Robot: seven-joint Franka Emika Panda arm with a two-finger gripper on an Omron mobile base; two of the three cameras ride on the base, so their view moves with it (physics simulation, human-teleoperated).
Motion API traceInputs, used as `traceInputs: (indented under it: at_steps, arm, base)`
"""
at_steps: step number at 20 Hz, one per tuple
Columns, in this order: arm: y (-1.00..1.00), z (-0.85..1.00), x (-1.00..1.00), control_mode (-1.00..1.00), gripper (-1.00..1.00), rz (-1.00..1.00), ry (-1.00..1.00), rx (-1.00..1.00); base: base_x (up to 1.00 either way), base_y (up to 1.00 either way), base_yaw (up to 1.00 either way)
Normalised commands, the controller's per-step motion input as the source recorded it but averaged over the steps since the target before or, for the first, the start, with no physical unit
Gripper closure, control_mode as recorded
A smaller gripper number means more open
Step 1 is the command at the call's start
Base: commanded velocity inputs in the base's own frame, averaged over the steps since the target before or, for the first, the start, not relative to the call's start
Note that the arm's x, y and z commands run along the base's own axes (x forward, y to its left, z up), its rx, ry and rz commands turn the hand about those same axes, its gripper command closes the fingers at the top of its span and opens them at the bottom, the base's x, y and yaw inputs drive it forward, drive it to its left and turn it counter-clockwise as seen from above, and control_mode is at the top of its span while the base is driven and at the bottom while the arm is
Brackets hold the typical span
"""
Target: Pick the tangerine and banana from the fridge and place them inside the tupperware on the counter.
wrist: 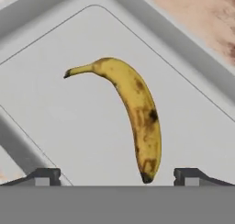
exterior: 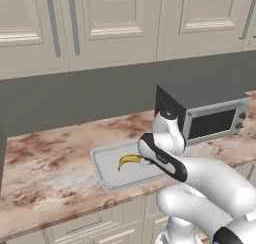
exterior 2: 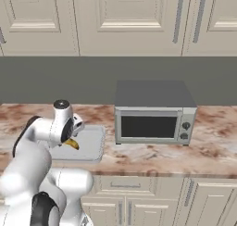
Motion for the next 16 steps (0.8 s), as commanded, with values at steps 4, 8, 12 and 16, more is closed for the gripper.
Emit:
traceInputs:
  at_steps: [4, 8, 12, 16]
  arm:
    - [-0.08, 0.93, -0.57, -1.00, -1.00, -0.04, -0.01, 0.03]
    - [-0.08, 0.99, -0.51, -1.00, -1.00, -0.03, 0.00, 0.09]
    - [-0.06, 0.87, -0.61, -1.00, -1.00, -0.07, 0.00, 0.07]
    - [-0.01, 0.77, -0.72, -1.00, -1.00, -0.16, 0.00, 0.06]
  base:
    - [0.00, 0.00, 0.00]
    - [0.00, 0.00, 0.00]
    - [0.00, 0.00, 0.00]
    - [0.00, 0.00, 0.00]
